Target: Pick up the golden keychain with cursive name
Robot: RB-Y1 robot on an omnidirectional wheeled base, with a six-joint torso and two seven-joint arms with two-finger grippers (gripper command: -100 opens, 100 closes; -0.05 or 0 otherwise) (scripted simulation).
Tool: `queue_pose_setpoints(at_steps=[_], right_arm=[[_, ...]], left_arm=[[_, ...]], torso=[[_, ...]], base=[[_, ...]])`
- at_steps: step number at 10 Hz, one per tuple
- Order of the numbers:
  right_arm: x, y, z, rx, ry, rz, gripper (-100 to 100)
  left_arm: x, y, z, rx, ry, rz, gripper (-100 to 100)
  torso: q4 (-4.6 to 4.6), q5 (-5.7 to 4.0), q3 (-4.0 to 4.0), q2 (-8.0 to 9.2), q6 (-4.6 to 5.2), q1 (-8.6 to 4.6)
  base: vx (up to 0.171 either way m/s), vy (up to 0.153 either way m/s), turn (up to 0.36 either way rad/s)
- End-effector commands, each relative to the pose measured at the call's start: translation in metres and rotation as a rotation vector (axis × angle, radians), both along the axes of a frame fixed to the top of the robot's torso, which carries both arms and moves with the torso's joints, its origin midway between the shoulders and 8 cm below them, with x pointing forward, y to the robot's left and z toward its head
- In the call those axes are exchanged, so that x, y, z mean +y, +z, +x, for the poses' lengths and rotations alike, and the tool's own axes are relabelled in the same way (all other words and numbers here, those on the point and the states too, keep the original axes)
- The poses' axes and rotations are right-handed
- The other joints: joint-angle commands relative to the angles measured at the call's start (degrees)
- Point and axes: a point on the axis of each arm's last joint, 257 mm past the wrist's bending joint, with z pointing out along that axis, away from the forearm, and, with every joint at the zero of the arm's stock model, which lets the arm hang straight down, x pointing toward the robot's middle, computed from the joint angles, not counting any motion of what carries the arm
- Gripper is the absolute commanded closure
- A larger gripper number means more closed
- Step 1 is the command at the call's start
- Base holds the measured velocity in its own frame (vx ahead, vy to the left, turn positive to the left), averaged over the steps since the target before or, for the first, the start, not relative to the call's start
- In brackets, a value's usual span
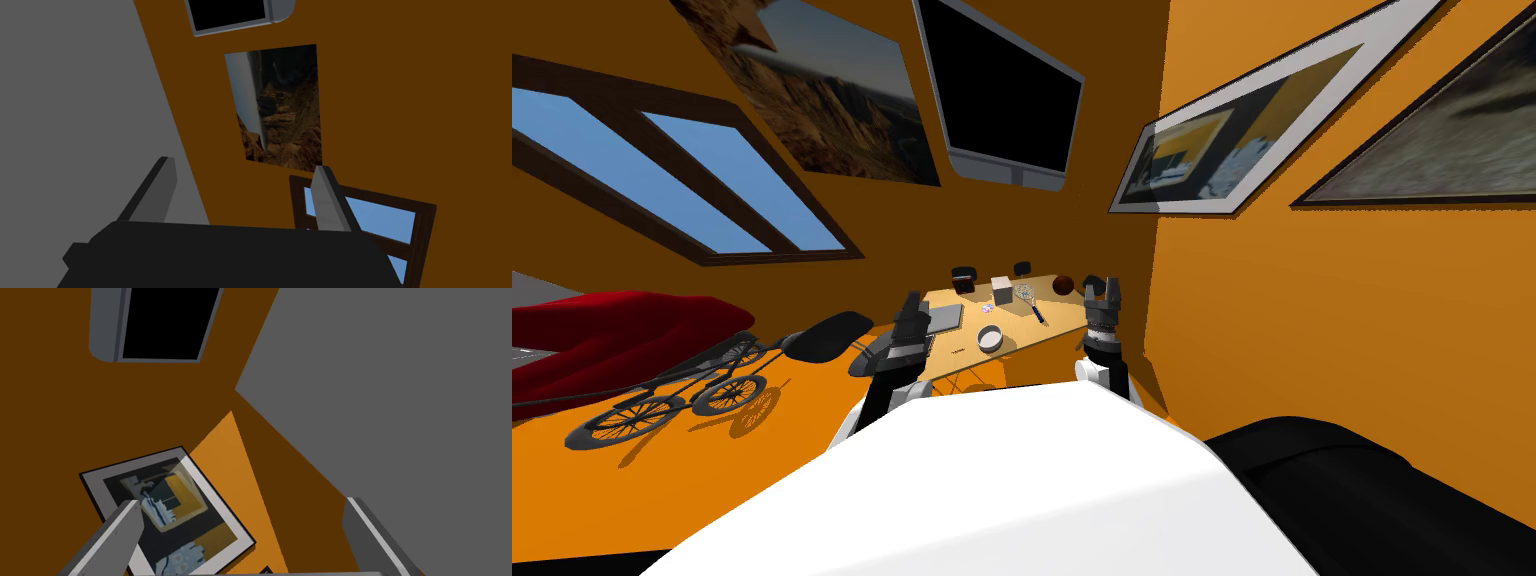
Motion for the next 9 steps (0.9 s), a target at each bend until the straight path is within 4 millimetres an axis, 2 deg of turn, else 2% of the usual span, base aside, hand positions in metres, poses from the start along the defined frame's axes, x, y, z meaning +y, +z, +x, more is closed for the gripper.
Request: queue_pose_setpoints(at_steps=[1,6,7,8,9], right_arm=[[0.0,0.0,0.0,0.0,0.0,0.0,0],[0.0,0.0,0.0,0.0,0.0,0.0,0],[0.0,0.0,0.0,0.0,0.0,0.0,0],[0.0,0.0,0.0,0.0,0.0,0.0,0],[0.0,0.0,0.0,0.0,0.0,0.0,0]], left_arm=[[0.004,-0.015,0.009,0.043,-0.005,-0.009,-100],[0.023,-0.076,0.044,0.22,-0.017,-0.043,-100],[0.024,-0.079,0.045,0.23,-0.015,-0.045,-100],[0.031,-0.096,0.053,0.28,-0.014,-0.055,-100],[0.031,-0.096,0.053,0.28,-0.014,-0.055,-100]], torso=[[0.0,0.0,0.0,0.0,0.0,0.0],[0.01,-0.02,0.02,0.04,0.01,-0.12],[0.01,-0.02,0.02,0.04,0.01,-0.11],[0.01,-0.02,0.02,0.03,0.0,-0.09],[0.0,-0.02,0.01,0.02,0.0,-0.08]], base=[[-0.003,-0.016,-0.018],[-0.013,-0.035,-0.032],[-0.011,-0.023,-0.012],[-0.007,-0.028,-0.034],[-0.007,-0.021,-0.013]])
